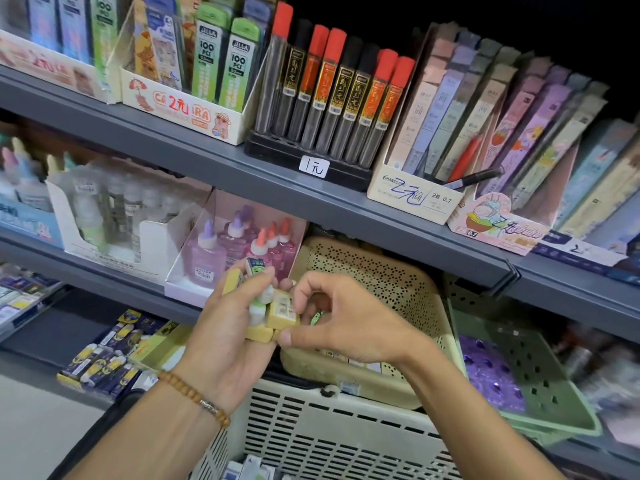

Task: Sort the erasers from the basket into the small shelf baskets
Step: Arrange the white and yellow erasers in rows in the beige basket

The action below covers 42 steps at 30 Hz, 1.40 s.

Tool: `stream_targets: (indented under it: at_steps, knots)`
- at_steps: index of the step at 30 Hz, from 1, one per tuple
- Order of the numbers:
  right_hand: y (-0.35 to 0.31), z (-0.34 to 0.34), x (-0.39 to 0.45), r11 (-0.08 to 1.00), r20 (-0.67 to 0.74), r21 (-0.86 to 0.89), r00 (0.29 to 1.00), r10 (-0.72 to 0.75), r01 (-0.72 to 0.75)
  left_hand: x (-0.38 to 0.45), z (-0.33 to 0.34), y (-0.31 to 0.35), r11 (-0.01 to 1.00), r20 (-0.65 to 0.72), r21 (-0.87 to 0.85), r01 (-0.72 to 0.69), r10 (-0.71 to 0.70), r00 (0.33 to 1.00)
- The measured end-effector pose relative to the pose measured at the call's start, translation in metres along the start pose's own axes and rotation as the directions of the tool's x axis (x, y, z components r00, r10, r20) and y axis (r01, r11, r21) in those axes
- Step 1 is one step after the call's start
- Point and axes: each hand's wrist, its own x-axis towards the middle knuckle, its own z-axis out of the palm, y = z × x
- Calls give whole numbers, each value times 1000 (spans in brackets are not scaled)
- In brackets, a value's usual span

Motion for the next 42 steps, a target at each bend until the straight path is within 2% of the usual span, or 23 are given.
stream_targets:
  at_steps: [4,8,10,12,16,19,21,24,27,29,31,32,34,38,40,42]
  knots:
    - [14,-18,-9,991,-87,99,991,99,-90,3,0,1,999,-63,44,-9,12,998]
    - [35,-28,-15,962,-157,9,950,270,-272,4,-6,7,997,-110,83,2,7,994]
    - [43,-29,-13,930,-122,-122,935,332,-346,5,-8,10,996,-122,92,8,3,992]
    - [45,-21,-5,905,-51,-235,935,352,-354,5,-8,11,995,-147,98,17,-2,989]
    - [41,-6,11,933,45,-207,950,309,-294,3,-7,8,996,-173,88,30,-14,985]
    - [44,-18,8,939,12,-50,940,342,-341,2,-6,10,995,-195,89,42,-24,980]
    - [49,-27,3,914,-37,-146,925,378,-380,1,-6,12,996,-203,73,45,-29,979]
    - [54,-27,-3,869,42,-258,894,447,-422,0,-3,13,998,-211,26,62,-55,976]
    - [51,-21,-3,902,5,-187,918,397,-390,-3,-1,12,997,-201,5,71,-69,977]
    - [43,-15,-4,944,-133,-58,939,316,-326,-4,1,12,997,-191,-26,68,-72,979]
    - [29,-6,-5,976,-241,90,947,213,-197,-4,3,11,997,-194,-52,56,-65,979]
    - [21,-1,-6,977,-235,168,958,167,-129,-4,4,11,997,-195,-56,49,-59,979]
    - [7,11,-7,967,-139,246,985,101,-64,-4,6,10,996,-181,-62,63,-74,981]
    - [-2,30,-3,978,-35,195,996,84,-76,-9,8,9,980,-139,-35,196,-199,970]
    - [0,26,-5,980,-20,187,997,80,-75,-10,9,8,979,-138,-38,202,-205,969]
    - [4,13,-12,980,-60,174,992,110,-98,-8,7,8,988,-182,-13,154,-154,971]
